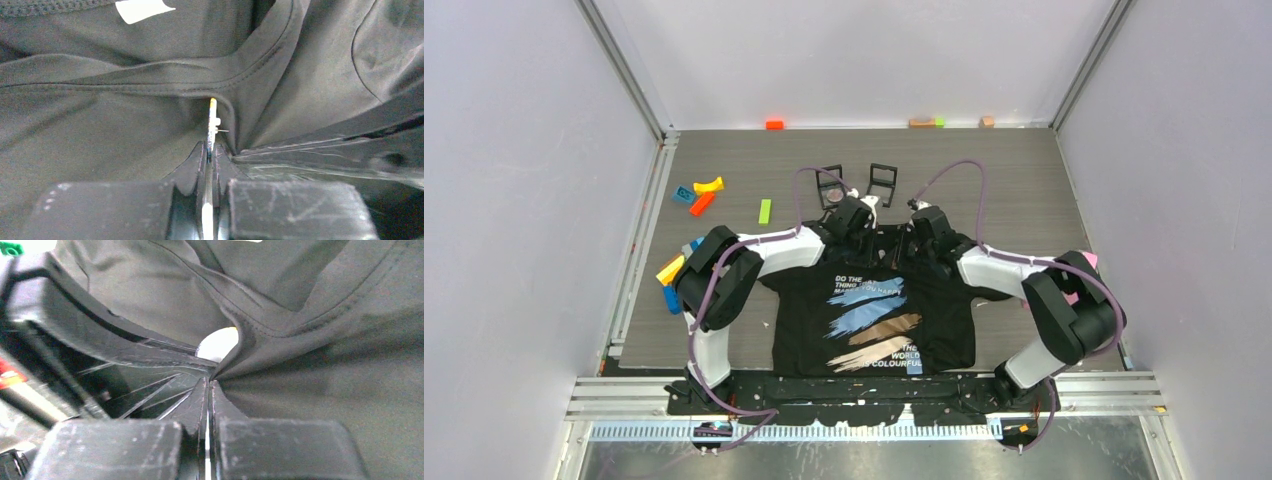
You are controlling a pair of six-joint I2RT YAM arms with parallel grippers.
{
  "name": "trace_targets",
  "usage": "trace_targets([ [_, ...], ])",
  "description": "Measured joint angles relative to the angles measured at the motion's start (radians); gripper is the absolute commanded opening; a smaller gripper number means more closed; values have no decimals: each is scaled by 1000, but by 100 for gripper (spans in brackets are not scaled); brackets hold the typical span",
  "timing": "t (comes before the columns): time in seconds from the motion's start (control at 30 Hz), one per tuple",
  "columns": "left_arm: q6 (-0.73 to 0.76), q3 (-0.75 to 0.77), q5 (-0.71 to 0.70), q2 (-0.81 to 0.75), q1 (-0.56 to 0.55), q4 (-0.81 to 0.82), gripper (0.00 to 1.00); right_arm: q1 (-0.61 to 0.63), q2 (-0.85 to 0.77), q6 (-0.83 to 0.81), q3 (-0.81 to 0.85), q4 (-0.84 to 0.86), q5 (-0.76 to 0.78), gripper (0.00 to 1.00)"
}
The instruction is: Pin the brooch onto the clothing
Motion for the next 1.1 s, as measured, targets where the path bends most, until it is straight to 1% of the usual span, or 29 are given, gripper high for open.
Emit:
trace_targets([
  [0.17,-8,0,5,2,2,3,0,11,72,-10,0,3,-13,1],
  [0.23,-10,0,8,2,2,7,0,13,89,-15,0,3,-18,3],
  [0.3,-13,0,11,3,1,11,0,16,94,-19,0,3,-19,11],
  [0.33,-14,0,12,4,1,11,0,17,94,-23,0,3,-19,18],
  [0.37,-16,0,14,4,1,12,0,17,93,-24,0,3,-19,22],
  [0.4,-16,0,15,4,1,14,0,18,93,-29,0,2,-19,29],
  [0.43,-18,-1,16,4,1,16,0,18,90,-32,0,-3,-18,34],
  [0.47,-19,-2,16,4,1,18,0,18,81,-39,-2,-9,-17,41],
  [0.5,-23,-3,18,4,2,20,0,19,68,-43,-8,-11,-12,46],
  [0.53,-27,-5,19,4,2,23,0,20,46,-48,-18,-17,-8,53],
  [0.57,-30,-8,22,4,2,27,0,21,14,-52,-29,-26,1,56],
  [0.6,-32,-12,27,4,2,34,0,22,-22,-55,-41,-38,8,62],
  [0.67,-34,-24,39,3,3,53,0,22,-118,-64,-65,-69,34,67],
  [0.7,-34,-32,50,1,4,64,0,21,-165,-69,-71,-86,49,68],
  [0.8,-37,-58,83,-8,8,94,0,13,-282,-83,-79,-124,85,69],
  [0.9,-37,-73,107,-15,9,105,0,-3,-360,-100,-93,-144,109,70],
  [0.97,-37,-80,118,-21,9,108,0,-13,-390,-108,-109,-156,122,70],
  [1.1,-41,-104,145,-45,10,120,0,-20,-400,-118,-148,-179,141,70],
])
